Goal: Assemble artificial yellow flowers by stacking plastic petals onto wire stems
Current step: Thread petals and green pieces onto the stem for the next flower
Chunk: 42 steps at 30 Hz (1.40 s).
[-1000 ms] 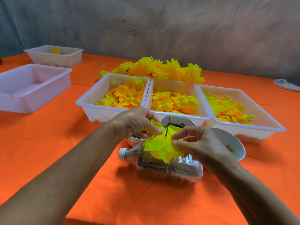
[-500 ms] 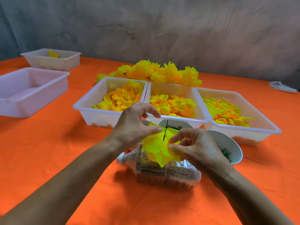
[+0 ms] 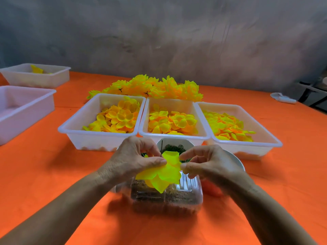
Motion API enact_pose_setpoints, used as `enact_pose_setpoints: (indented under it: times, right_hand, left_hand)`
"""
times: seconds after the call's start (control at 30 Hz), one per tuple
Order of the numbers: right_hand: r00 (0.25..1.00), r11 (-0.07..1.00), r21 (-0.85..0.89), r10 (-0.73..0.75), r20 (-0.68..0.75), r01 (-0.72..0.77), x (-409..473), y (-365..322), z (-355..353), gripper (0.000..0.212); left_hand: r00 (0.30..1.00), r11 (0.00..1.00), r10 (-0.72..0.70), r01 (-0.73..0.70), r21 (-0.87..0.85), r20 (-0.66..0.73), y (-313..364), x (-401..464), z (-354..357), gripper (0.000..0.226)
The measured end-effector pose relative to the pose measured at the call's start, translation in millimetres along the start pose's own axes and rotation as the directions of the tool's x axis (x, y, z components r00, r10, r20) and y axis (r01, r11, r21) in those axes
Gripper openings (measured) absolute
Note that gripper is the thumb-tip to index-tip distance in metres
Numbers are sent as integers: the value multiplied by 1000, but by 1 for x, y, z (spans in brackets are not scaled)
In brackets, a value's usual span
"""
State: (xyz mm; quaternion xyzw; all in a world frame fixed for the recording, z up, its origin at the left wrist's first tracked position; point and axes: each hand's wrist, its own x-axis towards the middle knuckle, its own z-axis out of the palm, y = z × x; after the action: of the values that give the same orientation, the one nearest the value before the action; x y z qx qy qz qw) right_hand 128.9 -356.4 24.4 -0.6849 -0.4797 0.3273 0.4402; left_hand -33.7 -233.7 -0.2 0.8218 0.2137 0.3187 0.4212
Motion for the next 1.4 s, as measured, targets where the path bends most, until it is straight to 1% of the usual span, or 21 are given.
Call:
enact_pose_setpoints:
  times: [0.1,0.17,0.27,0.33,0.4,0.5,0.57,0.63,0.67,0.73,0.8,0.83,0.9,0.97,1.03,1.07,1.13,1.2,1.23,1.3,1.4]
  right_hand:
    - [982,998,-50,-44,-183,36,18,7,-30,8]
    - [938,970,-243,-106,-330,24,41,22,-56,8]
    - [881,800,-579,-149,-450,-160,82,49,-95,18]
    - [896,622,-734,-113,-429,-272,106,68,-114,24]
    - [933,437,-849,-56,-356,-297,126,82,-124,31]
    - [964,312,-915,16,-265,-257,149,88,-131,41]
    - [975,197,-956,95,-203,-218,161,83,-131,44]
    - [966,79,-980,200,-165,-183,172,81,-126,45]
    - [956,54,-983,245,-158,-176,177,82,-124,45]
    - [935,79,-977,315,-166,-200,184,87,-118,46]
    - [936,157,-957,294,-191,-244,185,89,-116,42]
    - [951,214,-942,226,-210,-259,184,90,-116,37]
    - [965,413,-876,34,-259,-249,180,90,-120,26]
    - [917,601,-770,-149,-371,-214,176,91,-123,22]
    - [839,701,-693,-266,-474,-169,173,94,-126,21]
    - [806,746,-647,-281,-520,-158,173,96,-127,18]
    - [741,859,-489,-228,-632,-153,172,99,-132,14]
    - [682,982,-167,-64,-729,-87,169,99,-137,12]
    - [676,1000,6,23,-736,-28,167,100,-139,10]
    - [694,973,219,110,-712,71,159,99,-141,21]
    - [722,918,348,111,-683,189,142,87,-142,24]
  left_hand:
    - [1000,1000,4,-3,-23,30,-2,3,0,12]
    - [998,999,-4,6,-35,59,-3,5,-1,14]
    - [996,999,-20,24,-39,89,-4,8,-2,18]
    - [996,998,-35,39,-41,86,-5,10,-1,16]
    - [996,997,-52,56,-51,79,-7,11,0,13]
    - [996,995,-61,66,-71,66,-9,10,1,13]
    - [996,994,-65,70,-81,61,-8,8,1,13]
    - [995,992,-72,78,-98,64,-7,7,0,14]
    - [995,992,-71,78,-103,70,-6,7,0,16]
    - [995,992,-69,76,-100,74,-5,5,0,21]
    - [995,993,-75,80,-87,66,-5,5,0,23]
    - [995,993,-77,82,-81,63,-6,5,1,23]
    - [995,993,-76,81,-85,61,-5,6,2,21]
    - [995,992,-74,80,-99,62,-5,6,2,18]
    - [996,992,-71,77,-97,63,-4,5,2,18]
    - [996,993,-69,74,-90,61,-4,5,2,20]
    - [996,994,-69,73,-81,53,-5,4,2,22]
    - [996,994,-73,76,-76,43,-4,3,2,21]
    - [997,994,-74,77,-76,38,-3,3,3,21]
    - [997,993,-77,79,-84,27,-3,3,4,22]
    - [997,993,-73,74,-96,23,-3,2,4,23]
